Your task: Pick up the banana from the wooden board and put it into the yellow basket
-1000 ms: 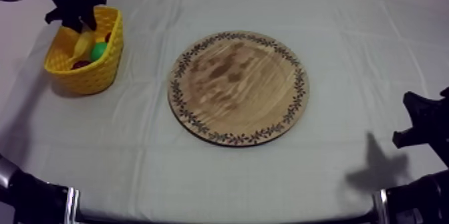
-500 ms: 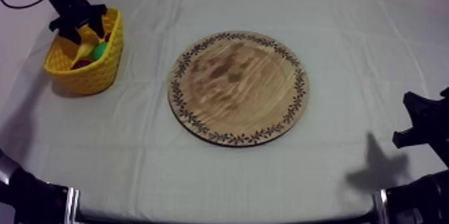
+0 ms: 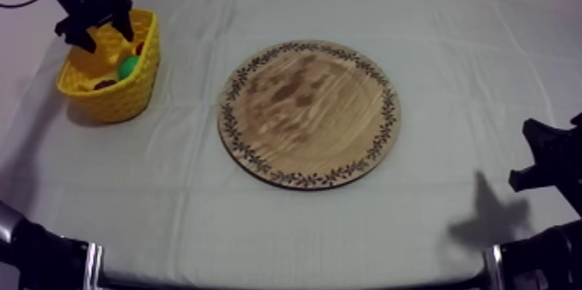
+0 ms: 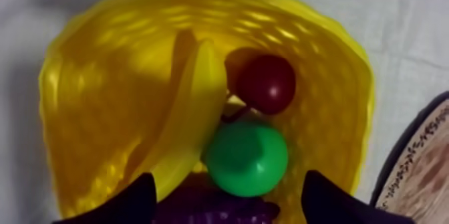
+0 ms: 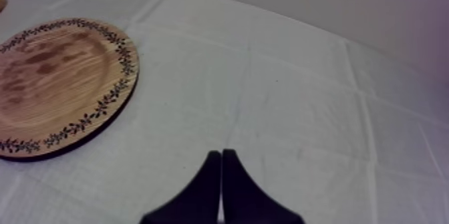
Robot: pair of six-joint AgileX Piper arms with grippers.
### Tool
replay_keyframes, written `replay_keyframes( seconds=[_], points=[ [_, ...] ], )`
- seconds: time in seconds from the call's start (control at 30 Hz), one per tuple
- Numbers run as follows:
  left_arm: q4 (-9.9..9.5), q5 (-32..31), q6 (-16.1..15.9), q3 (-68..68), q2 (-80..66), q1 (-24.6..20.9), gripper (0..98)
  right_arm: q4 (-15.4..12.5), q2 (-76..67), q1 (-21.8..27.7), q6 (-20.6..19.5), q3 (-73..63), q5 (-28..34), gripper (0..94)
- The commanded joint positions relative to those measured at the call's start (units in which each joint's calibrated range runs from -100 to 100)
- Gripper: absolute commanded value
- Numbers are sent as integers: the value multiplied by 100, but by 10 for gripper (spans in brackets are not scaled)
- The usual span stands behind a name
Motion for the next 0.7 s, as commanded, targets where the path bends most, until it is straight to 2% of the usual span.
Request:
replay_keyframes(
  seconds=[0.0,0.27,0.47,0.67],
  points=[
    [16,-14,30,90,-228,18,782,0,0,1,2,1,-1,3],
    [20,-40,143,580,-1136,98,756,0,0,1,2,1,-1,3],
    [37,-86,130,1186,-1964,102,798,0,0,1,2,1,-1,3],
    [62,-522,40,2066,-2977,152,789,0,0,1,2,1,-1,3]
  ],
)
